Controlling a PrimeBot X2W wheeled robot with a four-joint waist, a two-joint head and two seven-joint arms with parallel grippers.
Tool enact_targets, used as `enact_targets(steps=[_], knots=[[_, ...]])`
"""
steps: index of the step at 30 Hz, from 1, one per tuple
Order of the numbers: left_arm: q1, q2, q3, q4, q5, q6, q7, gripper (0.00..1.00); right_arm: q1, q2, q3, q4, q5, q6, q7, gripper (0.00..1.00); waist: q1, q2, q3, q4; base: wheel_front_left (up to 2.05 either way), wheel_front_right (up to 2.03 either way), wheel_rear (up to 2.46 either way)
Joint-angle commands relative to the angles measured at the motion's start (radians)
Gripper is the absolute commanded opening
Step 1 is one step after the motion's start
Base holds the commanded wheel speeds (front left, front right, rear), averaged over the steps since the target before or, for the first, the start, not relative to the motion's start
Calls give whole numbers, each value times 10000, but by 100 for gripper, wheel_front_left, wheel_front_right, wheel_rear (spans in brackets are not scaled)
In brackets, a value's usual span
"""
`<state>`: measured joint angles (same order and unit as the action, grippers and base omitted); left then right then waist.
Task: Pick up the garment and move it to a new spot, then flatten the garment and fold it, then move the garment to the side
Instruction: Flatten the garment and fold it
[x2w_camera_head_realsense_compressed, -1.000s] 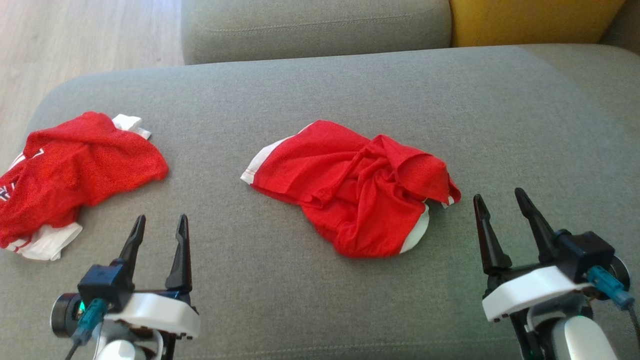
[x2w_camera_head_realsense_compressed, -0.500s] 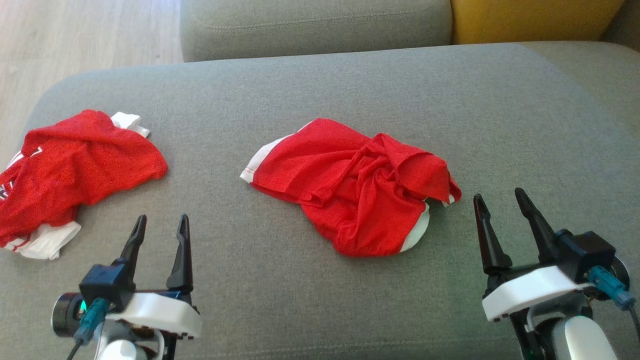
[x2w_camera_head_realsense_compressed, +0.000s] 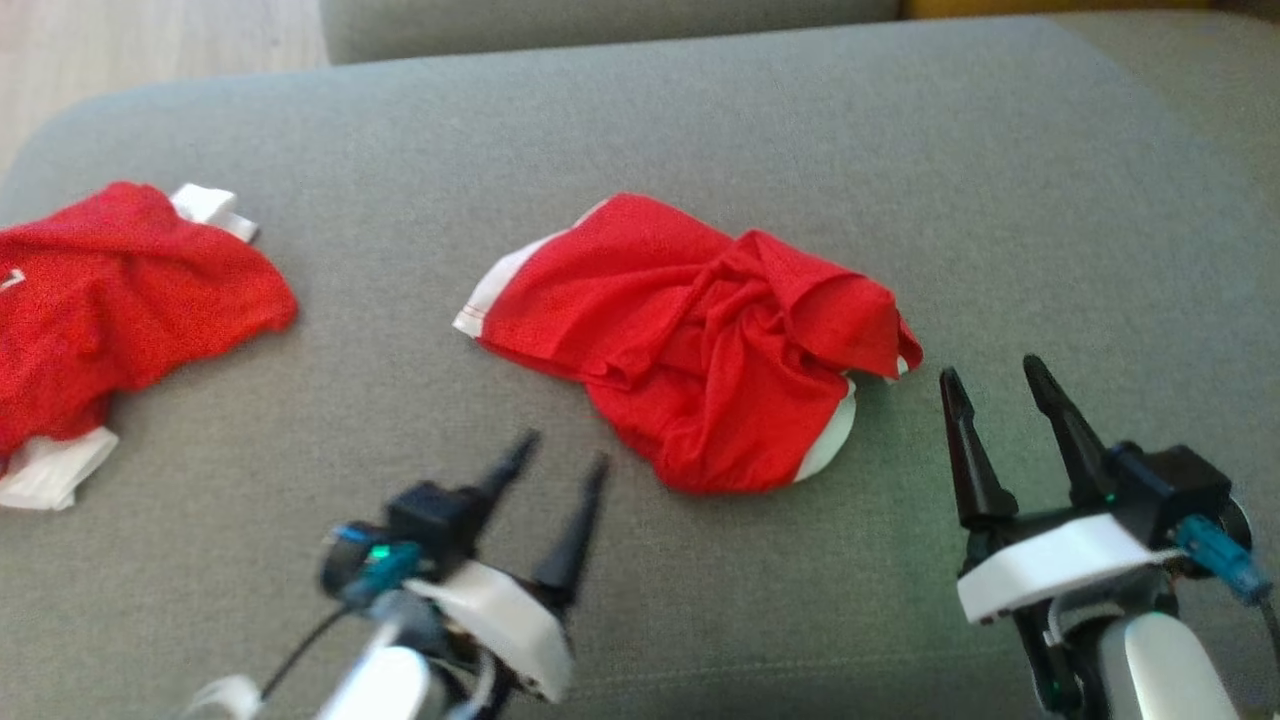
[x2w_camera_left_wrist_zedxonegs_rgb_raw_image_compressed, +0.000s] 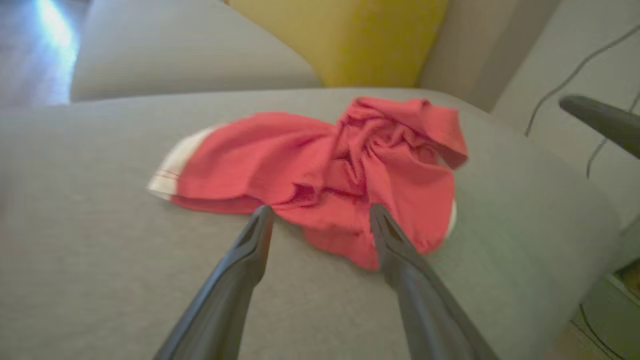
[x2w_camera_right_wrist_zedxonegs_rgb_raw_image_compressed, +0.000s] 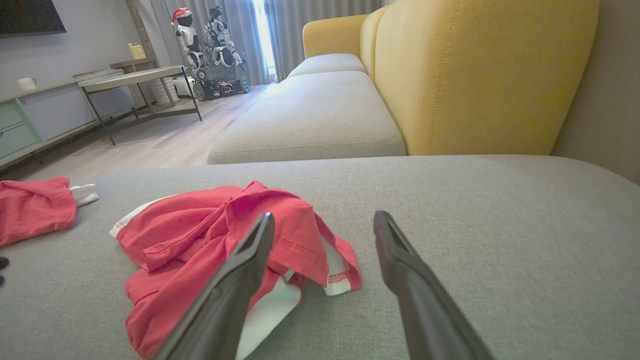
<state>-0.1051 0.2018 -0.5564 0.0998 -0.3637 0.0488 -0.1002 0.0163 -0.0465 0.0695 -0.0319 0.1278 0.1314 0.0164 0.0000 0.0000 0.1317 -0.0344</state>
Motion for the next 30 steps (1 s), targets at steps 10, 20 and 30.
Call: enact_targets(steps=[10, 20, 30], knots=[[-1359, -613, -832, 1030, -61, -1007, 507, 100, -939, -37, 327, -285, 253, -7, -365, 100, 0, 0, 952, -839, 0, 0, 0], [-1975, -674, -684, 2158, -486, -1293, 327, 0, -1095, -37, 261, -110, 422, -7, -577, 100, 0, 0, 1157, -1180, 0, 0, 0], [-1977, -228, -489, 750, -600, -1268, 285, 0, -1038, -37, -50, -65, 542, -7, -661, 100, 0, 0, 1088, -863, 0, 0, 0]])
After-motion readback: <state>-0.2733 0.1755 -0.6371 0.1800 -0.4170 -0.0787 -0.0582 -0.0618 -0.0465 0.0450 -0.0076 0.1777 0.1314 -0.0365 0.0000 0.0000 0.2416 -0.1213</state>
